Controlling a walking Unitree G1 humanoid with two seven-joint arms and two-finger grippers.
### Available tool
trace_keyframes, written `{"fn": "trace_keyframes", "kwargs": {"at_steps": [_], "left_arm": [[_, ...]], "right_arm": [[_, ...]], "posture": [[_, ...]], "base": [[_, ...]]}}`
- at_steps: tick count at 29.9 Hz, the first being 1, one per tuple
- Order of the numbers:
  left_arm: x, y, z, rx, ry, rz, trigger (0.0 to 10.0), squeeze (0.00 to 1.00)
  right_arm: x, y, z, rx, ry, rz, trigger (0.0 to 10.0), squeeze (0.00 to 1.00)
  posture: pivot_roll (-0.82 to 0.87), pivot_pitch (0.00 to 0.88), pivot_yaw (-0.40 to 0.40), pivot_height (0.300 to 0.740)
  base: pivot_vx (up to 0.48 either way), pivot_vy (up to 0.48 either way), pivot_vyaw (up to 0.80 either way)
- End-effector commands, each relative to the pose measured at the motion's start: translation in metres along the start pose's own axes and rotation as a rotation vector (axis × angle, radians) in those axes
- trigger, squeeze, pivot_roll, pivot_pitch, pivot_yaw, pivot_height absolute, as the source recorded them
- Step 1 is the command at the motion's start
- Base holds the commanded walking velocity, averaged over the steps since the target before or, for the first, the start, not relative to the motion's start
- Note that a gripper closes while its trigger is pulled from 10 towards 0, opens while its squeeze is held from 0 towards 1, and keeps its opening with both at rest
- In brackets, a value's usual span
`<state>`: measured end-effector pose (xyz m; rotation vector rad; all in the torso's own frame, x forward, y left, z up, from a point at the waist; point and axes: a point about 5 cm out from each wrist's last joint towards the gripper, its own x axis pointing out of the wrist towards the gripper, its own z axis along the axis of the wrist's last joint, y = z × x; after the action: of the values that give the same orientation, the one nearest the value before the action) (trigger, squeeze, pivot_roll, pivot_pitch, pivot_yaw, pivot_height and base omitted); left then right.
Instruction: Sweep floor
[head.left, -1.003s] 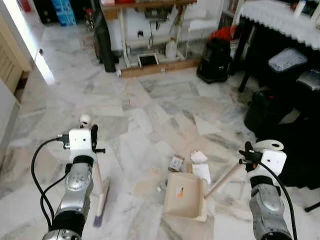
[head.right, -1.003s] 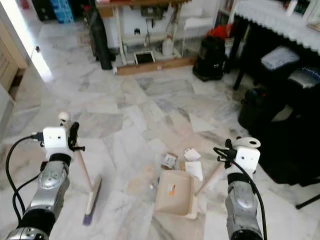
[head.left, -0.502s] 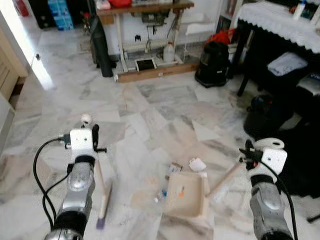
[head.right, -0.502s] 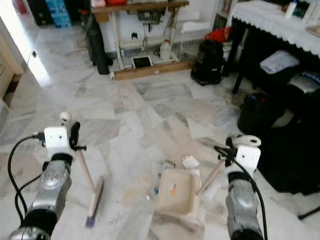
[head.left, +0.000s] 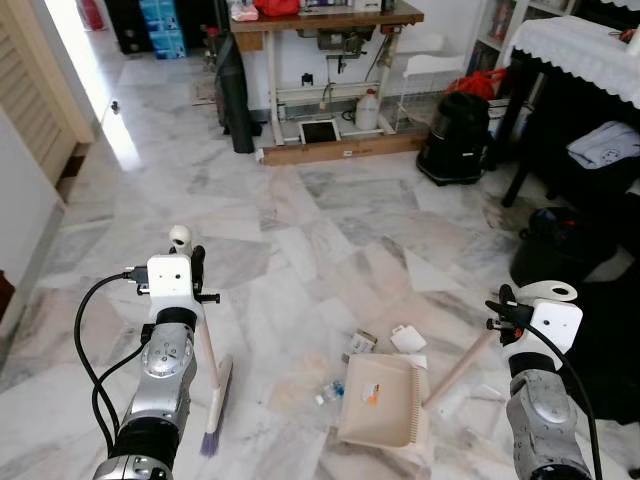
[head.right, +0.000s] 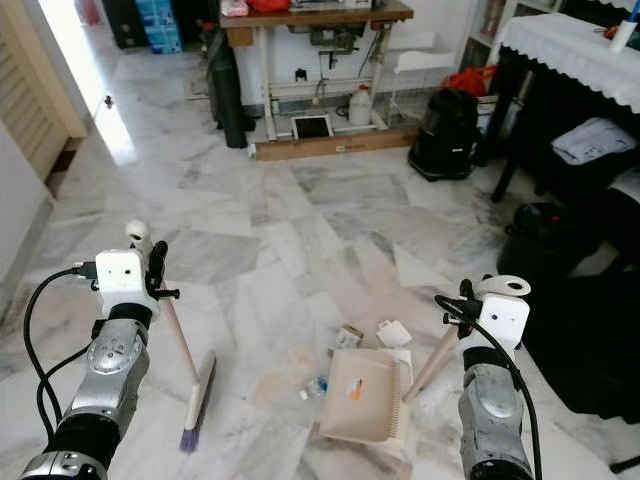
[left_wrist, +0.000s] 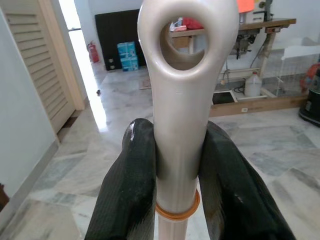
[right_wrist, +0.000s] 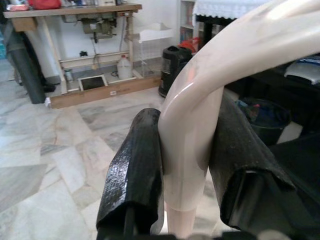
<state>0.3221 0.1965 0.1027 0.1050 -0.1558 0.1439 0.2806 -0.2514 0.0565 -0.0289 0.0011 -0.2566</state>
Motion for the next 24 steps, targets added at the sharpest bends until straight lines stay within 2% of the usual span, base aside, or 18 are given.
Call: {"fn": "trace_keyframes", "kwargs": {"at_steps": [1, 24], "left_arm": [[0.003, 0.0011, 0.0059, -0.002, -0.029, -0.001, 10.0, 0.0], [0.0024, -0.0029, 0.0056, -0.004, -0.029, -0.019, 10.0, 0.0]], "right_arm": [[0.0058, -0.0026, 0.0111, 0.003, -0.048, -0.009, 10.0, 0.0], [0.0054, 0.0011, 0.0101, 0.005, -0.045, 0.008, 10.0, 0.0]], "posture": [[-0.07, 0.0, 0.014, 0.74], [-0.07, 0.0, 0.012, 0.74]], "base": [[0.0, 0.0, 0.0], [0.0, 0.0, 0.0]]}}
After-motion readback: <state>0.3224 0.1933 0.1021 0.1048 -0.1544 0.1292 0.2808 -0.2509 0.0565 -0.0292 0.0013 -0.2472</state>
